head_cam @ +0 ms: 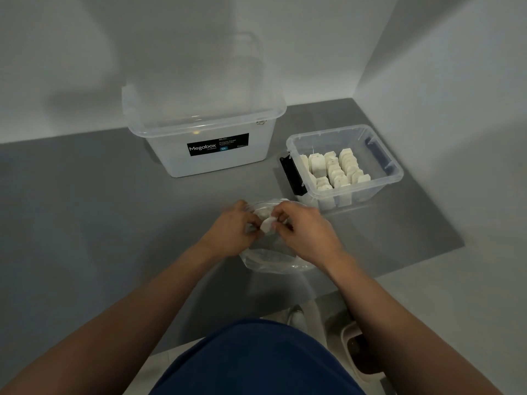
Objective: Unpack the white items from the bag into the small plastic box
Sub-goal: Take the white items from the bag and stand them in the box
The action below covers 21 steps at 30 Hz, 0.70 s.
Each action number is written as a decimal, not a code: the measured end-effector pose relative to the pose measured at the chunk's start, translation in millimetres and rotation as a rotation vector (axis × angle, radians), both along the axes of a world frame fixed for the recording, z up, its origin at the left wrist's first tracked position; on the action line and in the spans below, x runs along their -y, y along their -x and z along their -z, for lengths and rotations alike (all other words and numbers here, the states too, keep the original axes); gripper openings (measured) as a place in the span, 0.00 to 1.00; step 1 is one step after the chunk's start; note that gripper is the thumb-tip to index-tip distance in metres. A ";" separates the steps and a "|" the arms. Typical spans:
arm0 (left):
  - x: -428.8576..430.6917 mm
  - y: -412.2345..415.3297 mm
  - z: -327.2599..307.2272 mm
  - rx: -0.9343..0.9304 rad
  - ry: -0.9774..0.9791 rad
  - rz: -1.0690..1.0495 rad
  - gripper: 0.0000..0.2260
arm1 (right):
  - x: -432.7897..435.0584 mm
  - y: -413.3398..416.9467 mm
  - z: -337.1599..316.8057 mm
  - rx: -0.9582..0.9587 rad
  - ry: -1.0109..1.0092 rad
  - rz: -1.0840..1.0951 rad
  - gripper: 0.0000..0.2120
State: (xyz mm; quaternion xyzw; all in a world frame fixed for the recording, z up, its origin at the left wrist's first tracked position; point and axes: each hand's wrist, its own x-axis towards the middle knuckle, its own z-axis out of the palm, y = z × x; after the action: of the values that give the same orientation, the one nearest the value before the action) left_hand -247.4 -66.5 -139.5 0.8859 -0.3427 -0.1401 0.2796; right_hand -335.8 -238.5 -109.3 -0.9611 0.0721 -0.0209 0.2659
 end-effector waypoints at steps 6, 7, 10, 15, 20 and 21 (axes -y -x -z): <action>1.7 -4.5 -4.7 -0.059 0.016 -0.066 0.17 | 15.5 -3.0 -25.5 0.058 -0.124 0.017 0.02; 1.1 -5.2 -4.6 -0.070 0.031 -0.092 0.18 | 21.1 -3.4 -34.9 0.084 -0.180 0.050 0.02; -2.7 -7.4 -1.3 -0.093 0.064 -0.173 0.18 | 38.5 -5.1 -65.5 0.114 -0.273 0.066 0.02; 0.2 -11.0 -7.6 -0.133 0.069 -0.192 0.17 | 83.5 -22.9 -97.3 0.251 -0.199 0.122 0.02; 6.3 -10.6 -4.8 -0.088 0.108 -0.219 0.18 | 132.8 -55.4 -94.4 0.243 -0.021 0.164 0.04; 7.0 -10.2 -4.6 -0.082 0.114 -0.226 0.18 | 139.5 -62.7 -89.6 0.204 0.012 0.152 0.04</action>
State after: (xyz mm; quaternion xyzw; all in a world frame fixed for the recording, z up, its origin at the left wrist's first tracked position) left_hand -237.2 -73.6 -134.9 0.8949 -0.2365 -0.1242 0.3574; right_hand -273.1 -378.0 -19.6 -0.9473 0.1171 -0.1392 0.2638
